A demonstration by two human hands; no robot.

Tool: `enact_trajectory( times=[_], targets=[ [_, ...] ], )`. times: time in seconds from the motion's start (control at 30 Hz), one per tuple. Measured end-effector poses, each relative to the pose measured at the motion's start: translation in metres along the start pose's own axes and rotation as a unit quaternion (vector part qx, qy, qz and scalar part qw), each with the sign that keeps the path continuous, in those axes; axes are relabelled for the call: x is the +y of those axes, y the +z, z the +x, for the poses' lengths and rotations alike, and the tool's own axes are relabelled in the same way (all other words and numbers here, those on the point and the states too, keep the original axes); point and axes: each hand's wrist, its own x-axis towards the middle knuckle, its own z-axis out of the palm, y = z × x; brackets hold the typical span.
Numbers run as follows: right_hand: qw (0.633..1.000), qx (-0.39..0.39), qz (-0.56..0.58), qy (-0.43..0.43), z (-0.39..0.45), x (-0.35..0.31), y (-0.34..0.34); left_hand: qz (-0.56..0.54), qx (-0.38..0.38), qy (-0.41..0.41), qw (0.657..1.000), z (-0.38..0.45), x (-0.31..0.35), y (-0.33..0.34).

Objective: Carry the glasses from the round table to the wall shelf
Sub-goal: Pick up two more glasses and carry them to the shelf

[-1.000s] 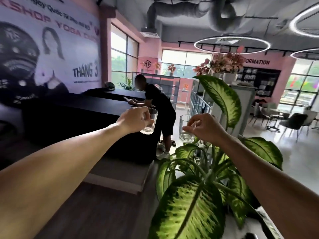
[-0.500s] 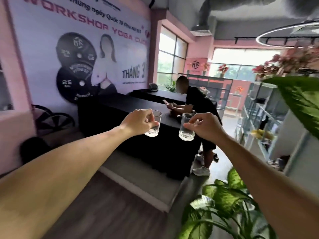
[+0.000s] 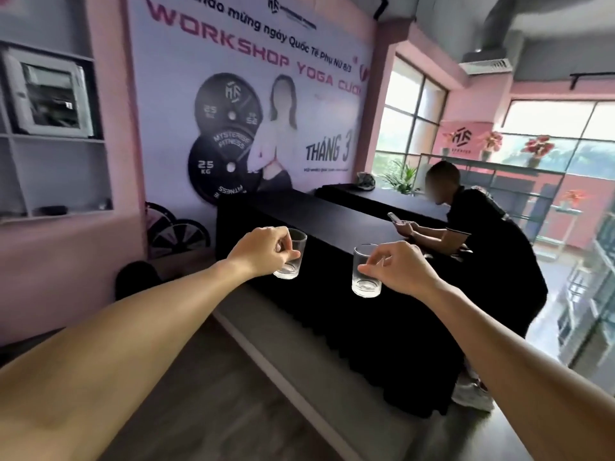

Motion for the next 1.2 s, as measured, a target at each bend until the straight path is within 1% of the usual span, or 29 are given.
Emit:
enact_trajectory(
  times=[0.17, 0.3, 0.43, 0.63, 0.77, 0.83, 0.97, 1.1, 1.2],
  targets=[
    [1.000, 0.002, 0.005, -0.020, 0.087, -0.014, 0.040, 0.002, 0.020, -0.011, 1.000, 0.071, -0.060, -0.007],
    [0.999, -0.020, 0.013, -0.037, 0.146, -0.020, 0.080, 0.009, 0.012, -0.033, 0.999, 0.111, -0.105, -0.007],
    [0.998, -0.039, 0.023, -0.053, 0.210, -0.023, 0.123, 0.024, 0.020, -0.051, 0.998, 0.149, -0.153, -0.006],
    [0.991, -0.065, 0.063, -0.097, 0.319, -0.035, 0.195, 0.083, 0.042, -0.095, 0.991, 0.213, -0.231, -0.007],
    [0.982, -0.095, 0.101, -0.131, 0.400, -0.045, 0.242, 0.135, 0.049, -0.131, 0.981, 0.259, -0.281, -0.020],
    [0.976, -0.112, 0.108, -0.151, 0.440, -0.051, 0.263, 0.153, 0.074, -0.150, 0.974, 0.280, -0.305, -0.029],
    [0.968, -0.129, 0.128, -0.174, 0.508, -0.073, 0.306, 0.153, 0.131, -0.197, 0.960, 0.304, -0.350, -0.046],
    [0.955, -0.163, 0.152, -0.197, 0.558, -0.109, 0.359, 0.170, 0.126, -0.233, 0.949, 0.315, -0.398, -0.061],
    [0.940, -0.194, 0.155, -0.235, 0.586, -0.146, 0.403, 0.183, 0.127, -0.259, 0.940, 0.322, -0.438, -0.076]
  ],
)
